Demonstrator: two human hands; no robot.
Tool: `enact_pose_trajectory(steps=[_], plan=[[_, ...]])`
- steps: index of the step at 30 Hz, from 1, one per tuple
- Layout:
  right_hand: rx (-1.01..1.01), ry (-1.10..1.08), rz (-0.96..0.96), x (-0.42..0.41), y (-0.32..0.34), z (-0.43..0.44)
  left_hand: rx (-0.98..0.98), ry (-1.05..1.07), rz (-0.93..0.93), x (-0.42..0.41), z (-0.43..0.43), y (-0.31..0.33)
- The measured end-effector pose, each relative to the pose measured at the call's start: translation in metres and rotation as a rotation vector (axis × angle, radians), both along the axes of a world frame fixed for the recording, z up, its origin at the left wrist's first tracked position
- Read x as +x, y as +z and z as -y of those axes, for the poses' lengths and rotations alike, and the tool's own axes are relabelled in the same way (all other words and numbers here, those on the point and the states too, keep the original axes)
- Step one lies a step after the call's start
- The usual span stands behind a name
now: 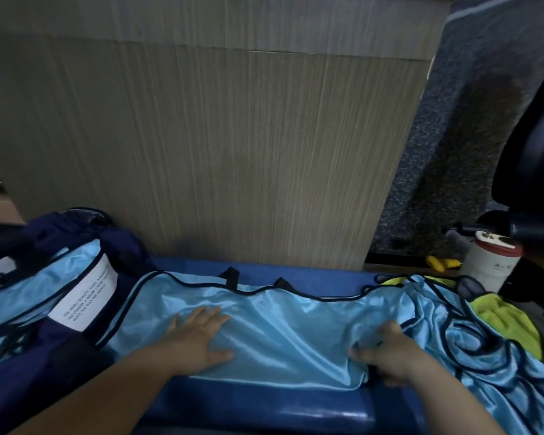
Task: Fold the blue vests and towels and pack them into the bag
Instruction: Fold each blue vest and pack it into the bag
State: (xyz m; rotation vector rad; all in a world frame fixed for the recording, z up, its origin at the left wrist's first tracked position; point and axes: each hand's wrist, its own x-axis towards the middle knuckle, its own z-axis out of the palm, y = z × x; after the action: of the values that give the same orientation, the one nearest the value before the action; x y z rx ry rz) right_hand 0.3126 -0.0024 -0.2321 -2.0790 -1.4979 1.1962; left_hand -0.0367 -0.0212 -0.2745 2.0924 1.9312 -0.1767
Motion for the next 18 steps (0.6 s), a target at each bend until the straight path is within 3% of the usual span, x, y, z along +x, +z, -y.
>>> enact_pose_trajectory(steps=[2, 5, 7, 11, 18], plan=[[0.154, -0.236, -0.126, 0.007, -0.010, -0.011, 0.086, -0.020, -0.002, 0.013, -0.002, 0.006], [0.187, -0.536, -0.638, 0.008, -0.022, -0.024, 0.226, -0.099, 0.089, 0.043, -0.008, 0.011], [0.175, -0.639, -0.842, 0.007, -0.026, -0.029, 0.276, -0.158, 0.153, 0.067, -0.014, 0.009], [0.137, -0.670, -0.940, 0.001, -0.020, -0.032, 0.279, -0.281, 0.137, 0.108, -0.024, -0.007], [0.114, -0.558, -0.977, -0.001, -0.016, -0.047, 0.188, -0.306, 0.135, 0.119, -0.020, -0.018]])
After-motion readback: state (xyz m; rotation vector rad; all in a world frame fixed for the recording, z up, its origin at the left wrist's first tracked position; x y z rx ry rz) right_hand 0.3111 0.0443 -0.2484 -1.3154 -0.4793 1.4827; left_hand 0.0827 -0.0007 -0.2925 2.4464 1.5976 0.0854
